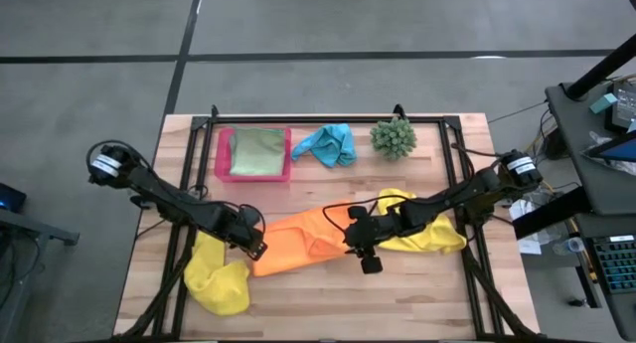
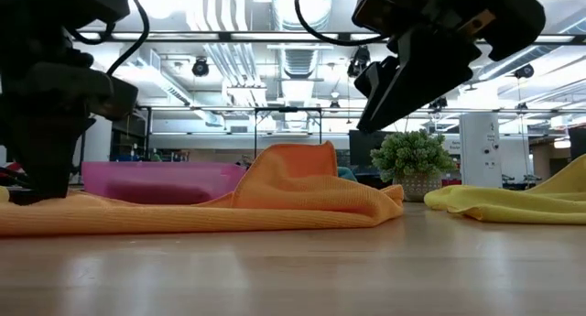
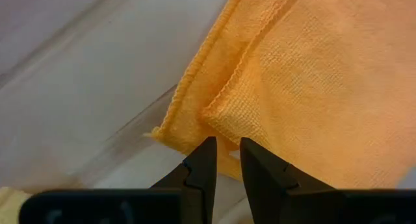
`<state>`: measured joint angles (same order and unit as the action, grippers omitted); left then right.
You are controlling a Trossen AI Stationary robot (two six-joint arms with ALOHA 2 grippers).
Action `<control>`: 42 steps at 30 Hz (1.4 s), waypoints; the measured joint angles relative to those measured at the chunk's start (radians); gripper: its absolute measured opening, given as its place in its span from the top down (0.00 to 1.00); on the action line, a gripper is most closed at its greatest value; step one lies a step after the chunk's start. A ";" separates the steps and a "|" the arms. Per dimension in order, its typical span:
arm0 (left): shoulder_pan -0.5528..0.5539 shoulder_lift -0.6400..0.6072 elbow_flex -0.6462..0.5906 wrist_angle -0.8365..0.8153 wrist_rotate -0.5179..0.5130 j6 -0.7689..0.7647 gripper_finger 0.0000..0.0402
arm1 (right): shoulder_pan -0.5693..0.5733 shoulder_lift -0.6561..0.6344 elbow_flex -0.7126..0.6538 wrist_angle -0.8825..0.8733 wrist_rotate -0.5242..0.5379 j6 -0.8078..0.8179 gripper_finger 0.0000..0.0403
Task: Fold microfiber towels
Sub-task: Fold the orange towel
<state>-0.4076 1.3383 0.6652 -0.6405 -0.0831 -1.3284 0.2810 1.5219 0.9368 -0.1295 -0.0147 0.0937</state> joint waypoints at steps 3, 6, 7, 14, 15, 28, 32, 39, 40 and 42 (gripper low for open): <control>0.000 -0.011 0.003 0.008 0.023 0.003 0.85 | 0.000 0.000 0.000 0.000 0.000 0.000 0.67; 0.000 -0.023 -0.005 0.004 0.061 0.000 0.80 | 0.000 0.000 0.000 0.000 0.000 -0.001 0.67; 0.000 -0.024 -0.005 0.004 0.069 -0.001 0.78 | 0.000 0.000 0.000 0.001 0.000 -0.006 0.67; 0.000 -0.017 -0.009 0.038 -0.021 -0.005 0.53 | 0.000 0.001 0.000 0.000 0.000 -0.027 0.67; 0.001 -0.017 -0.011 0.051 -0.024 -0.005 0.51 | 0.000 0.001 0.000 0.000 0.000 -0.027 0.67; 0.002 -0.016 -0.036 0.090 -0.036 -0.027 0.51 | 0.000 0.001 -0.001 0.000 0.000 -0.027 0.67; 0.002 -0.016 -0.037 0.089 -0.045 -0.018 0.60 | 0.000 0.001 -0.002 0.001 0.000 -0.027 0.67; 0.002 -0.016 -0.037 0.089 -0.051 0.000 0.77 | 0.000 0.001 -0.002 0.005 0.015 -0.027 0.67; 0.002 -0.016 -0.037 0.089 -0.053 0.000 0.78 | 0.000 0.001 -0.002 0.005 0.015 -0.027 0.67; 0.002 -0.016 -0.037 0.091 -0.057 0.005 0.82 | 0.000 0.001 -0.002 0.005 0.015 -0.027 0.67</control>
<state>-0.4061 1.3220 0.6285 -0.5495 -0.1402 -1.3231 0.2812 1.5230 0.9352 -0.1246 0.0008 0.0669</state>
